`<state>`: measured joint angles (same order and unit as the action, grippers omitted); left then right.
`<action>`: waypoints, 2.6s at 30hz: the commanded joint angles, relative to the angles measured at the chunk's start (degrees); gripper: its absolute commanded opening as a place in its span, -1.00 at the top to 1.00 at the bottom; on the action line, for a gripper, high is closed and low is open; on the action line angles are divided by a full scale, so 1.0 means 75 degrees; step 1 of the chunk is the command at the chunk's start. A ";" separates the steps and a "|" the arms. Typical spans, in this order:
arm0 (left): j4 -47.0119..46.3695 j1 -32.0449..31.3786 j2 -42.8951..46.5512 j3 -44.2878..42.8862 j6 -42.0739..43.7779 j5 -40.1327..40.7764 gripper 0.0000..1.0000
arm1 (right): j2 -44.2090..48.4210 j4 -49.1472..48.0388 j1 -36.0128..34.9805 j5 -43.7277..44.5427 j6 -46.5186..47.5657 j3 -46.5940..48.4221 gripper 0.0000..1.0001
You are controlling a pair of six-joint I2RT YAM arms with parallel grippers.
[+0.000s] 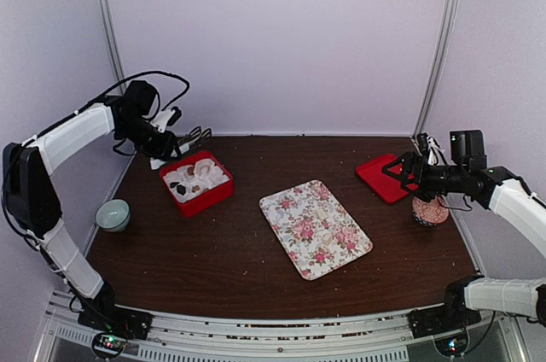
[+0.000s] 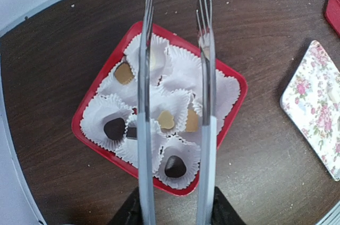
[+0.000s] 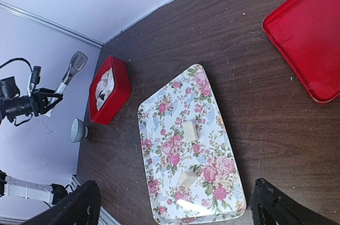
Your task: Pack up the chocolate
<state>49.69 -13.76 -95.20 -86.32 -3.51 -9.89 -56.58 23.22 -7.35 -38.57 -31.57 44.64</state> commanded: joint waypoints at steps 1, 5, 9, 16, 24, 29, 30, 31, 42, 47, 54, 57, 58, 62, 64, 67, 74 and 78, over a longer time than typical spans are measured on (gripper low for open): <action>-0.0508 -0.0438 0.0378 0.0174 0.0151 -0.0508 0.24 | -0.0181 -0.0403 0.0043 -0.0071 -0.0099 0.0087 -0.99; -0.0519 -0.1317 0.0345 0.0205 0.0295 -0.0398 0.24 | -0.0343 -0.0437 0.0043 -0.0058 -0.0081 0.0232 -0.99; -0.0567 -0.2141 0.0155 0.0196 0.0279 -0.0463 0.24 | -0.0430 -0.0348 0.0043 0.0095 -0.0057 0.0350 -0.99; -0.0966 -0.3294 0.0032 0.0536 0.0031 -0.0674 0.24 | -0.0308 0.0202 0.0049 0.0634 -0.0051 0.0499 -1.00; -0.0692 -0.4022 0.0002 0.0779 0.0142 -0.0967 0.24 | 0.0031 0.0466 0.0043 0.0996 -0.0362 0.0423 -1.00; -0.0678 -0.4045 -0.0099 0.0845 0.0131 -0.0966 0.24 | 0.0057 0.0618 0.0043 0.0941 -0.0388 0.0585 -1.00; -0.0657 -0.4064 -0.0138 0.0811 0.0109 -0.0968 0.24 | 0.0050 0.0659 0.0043 0.0930 -0.0373 0.0625 -1.00; -0.0666 -0.4094 -0.0174 0.0792 0.0079 -0.0961 0.23 | 0.0043 0.0676 0.0043 0.0915 -0.0361 0.0654 -1.00; -0.0903 -0.4864 -0.1168 0.0171 0.0058 -0.0574 0.21 | 0.0380 0.0192 0.0043 0.0750 -0.0406 -0.0035 -1.00; -0.0959 -0.4974 -0.1731 -0.0348 0.0027 -0.0363 0.18 | 0.0361 0.0105 0.0042 0.0657 -0.0375 -0.0071 -0.99; -0.0959 -0.4974 -0.2171 -0.0578 0.0158 -0.0014 0.11 | 0.0305 0.0139 0.0044 0.0654 -0.0315 0.0092 -1.00; -0.0956 -0.4974 -0.2334 -0.0688 0.0260 -0.0106 0.09 | 0.0289 0.0141 0.0043 0.0642 -0.0307 0.0113 -1.00; -0.0955 -0.4974 -0.2395 -0.0721 0.0291 -0.0112 0.09 | 0.0284 0.0128 0.0043 0.0652 -0.0303 0.0128 -0.99; -0.0954 -0.4974 -0.2611 -0.0925 0.0414 -0.0090 0.08 | 0.0289 0.0087 0.0049 0.0666 -0.0334 0.0128 -1.00; -0.0907 -0.4974 -0.2728 -0.1064 0.0448 -0.0103 0.08 | 0.0290 0.0080 0.0053 0.0677 -0.0351 0.0129 -0.99; -0.0865 -0.4976 -0.2949 -0.1285 0.0468 -0.0102 0.08 | 0.0303 0.0071 0.0044 0.0697 -0.0349 0.0108 -1.00; -0.0518 -0.4974 -0.3499 -0.1985 0.0592 -0.0012 0.09 | 0.0271 0.0030 0.0055 0.0701 -0.0384 0.0112 -1.00; -0.0471 -0.4974 -0.3591 -0.2175 0.0614 -0.0011 0.16 | 0.0225 0.0044 0.0055 0.0701 -0.0366 0.0176 -0.99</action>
<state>45.52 -51.20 -121.40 -99.79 -0.14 -10.22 -54.57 24.80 -7.33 -33.39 -34.28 44.38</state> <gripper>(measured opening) 0.441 0.998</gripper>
